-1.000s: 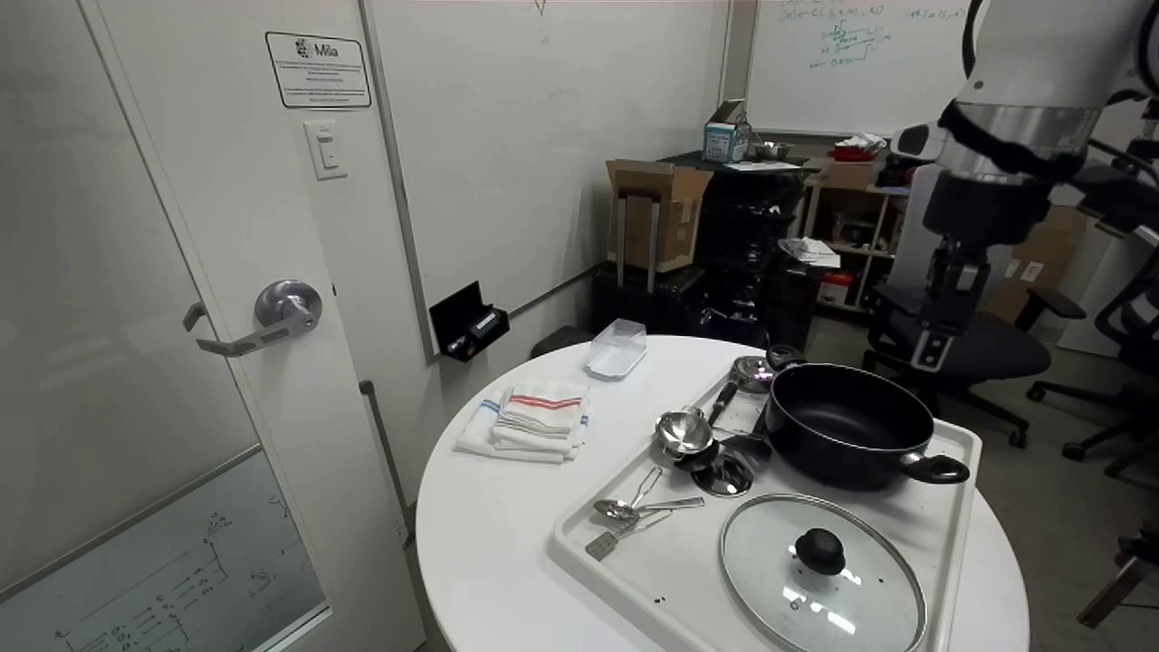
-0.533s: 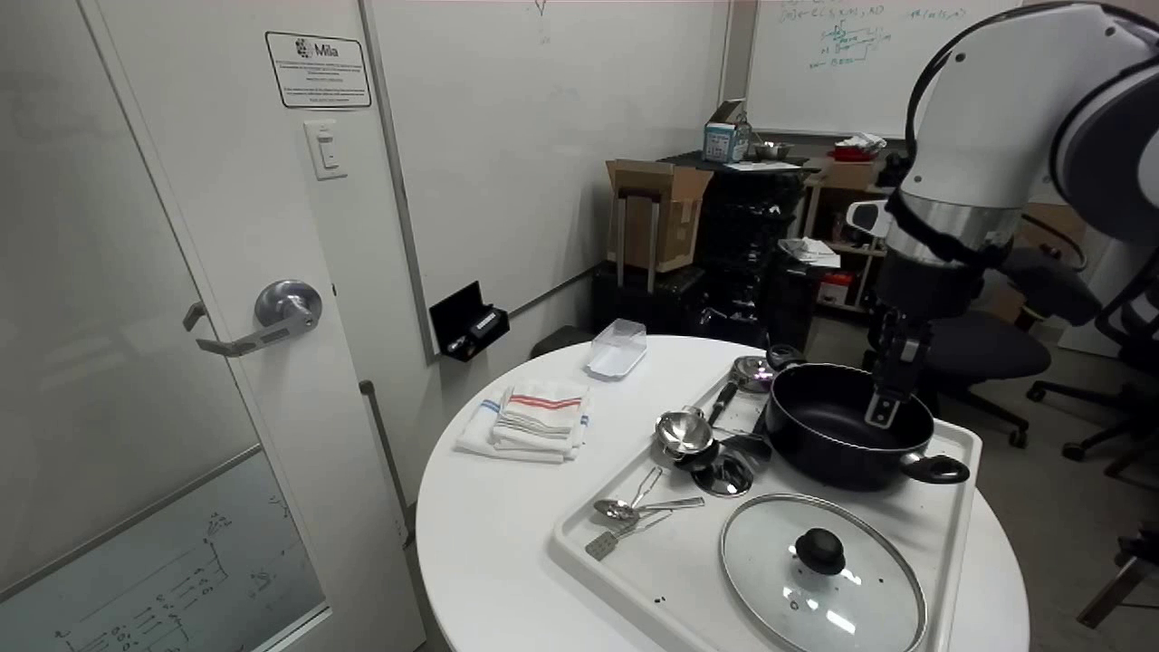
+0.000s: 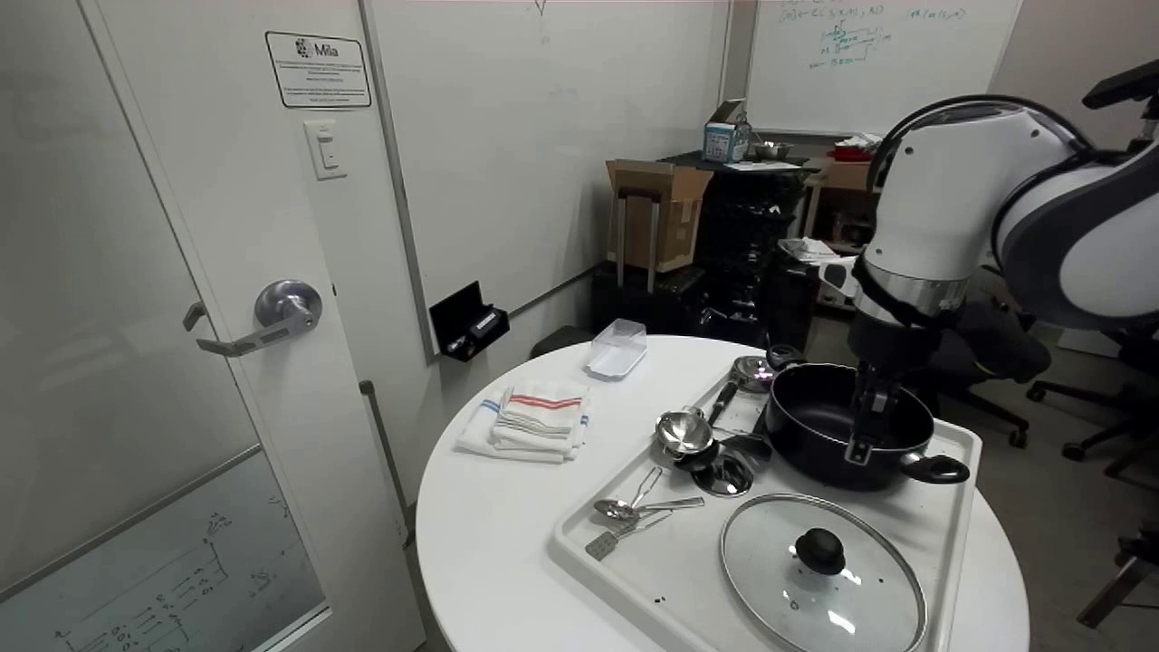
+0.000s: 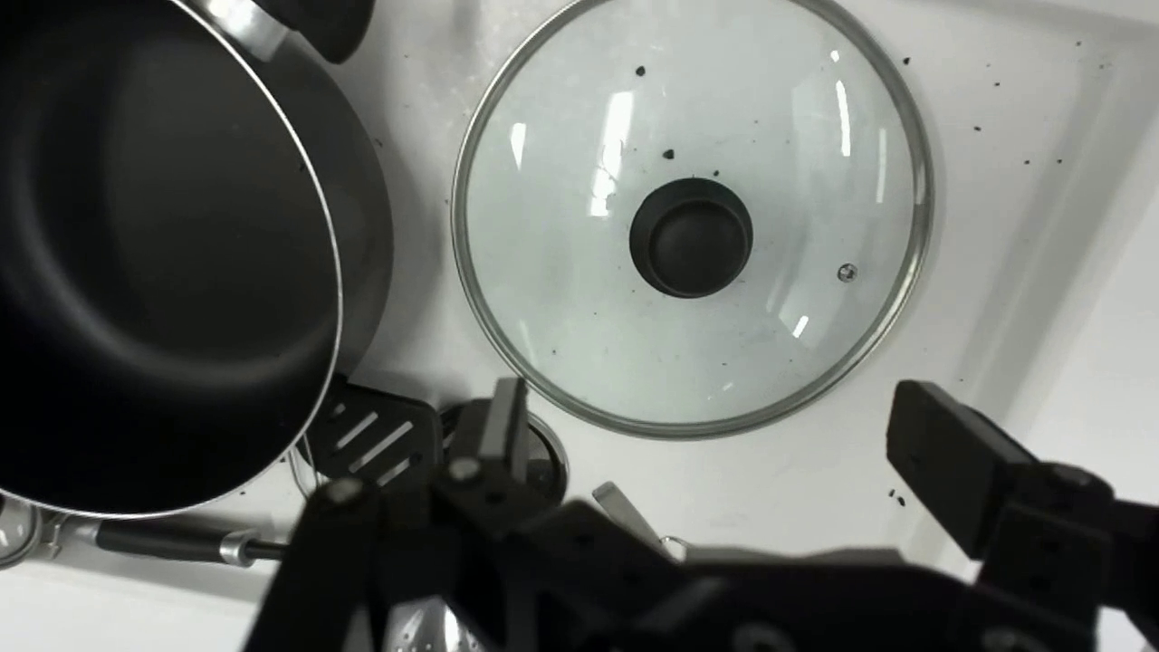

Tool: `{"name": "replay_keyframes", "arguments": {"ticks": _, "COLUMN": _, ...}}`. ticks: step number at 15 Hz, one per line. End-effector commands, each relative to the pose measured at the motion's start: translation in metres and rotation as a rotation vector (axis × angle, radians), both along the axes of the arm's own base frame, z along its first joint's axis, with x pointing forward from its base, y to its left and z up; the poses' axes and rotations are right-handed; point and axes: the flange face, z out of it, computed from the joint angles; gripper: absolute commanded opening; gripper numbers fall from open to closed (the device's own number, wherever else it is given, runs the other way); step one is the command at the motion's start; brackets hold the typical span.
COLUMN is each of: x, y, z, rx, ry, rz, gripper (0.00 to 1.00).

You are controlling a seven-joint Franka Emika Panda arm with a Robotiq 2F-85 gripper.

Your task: Put the lid on the pot

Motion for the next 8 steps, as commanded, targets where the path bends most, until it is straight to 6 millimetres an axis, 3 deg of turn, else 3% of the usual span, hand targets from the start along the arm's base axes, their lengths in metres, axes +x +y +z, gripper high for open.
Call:
{"name": "replay_keyframes", "arguments": {"ticks": 1, "x": 0.010, "y": -0.003, "z": -0.028, "rx": -0.016, "ry": -0.002, "rz": 0.002, "gripper": 1.00}}
{"name": "replay_keyframes", "arguments": {"ticks": 8, "x": 0.007, "y": 0.004, "z": -0.082, "rx": -0.037, "ry": 0.050, "rz": 0.023, "gripper": 1.00}}
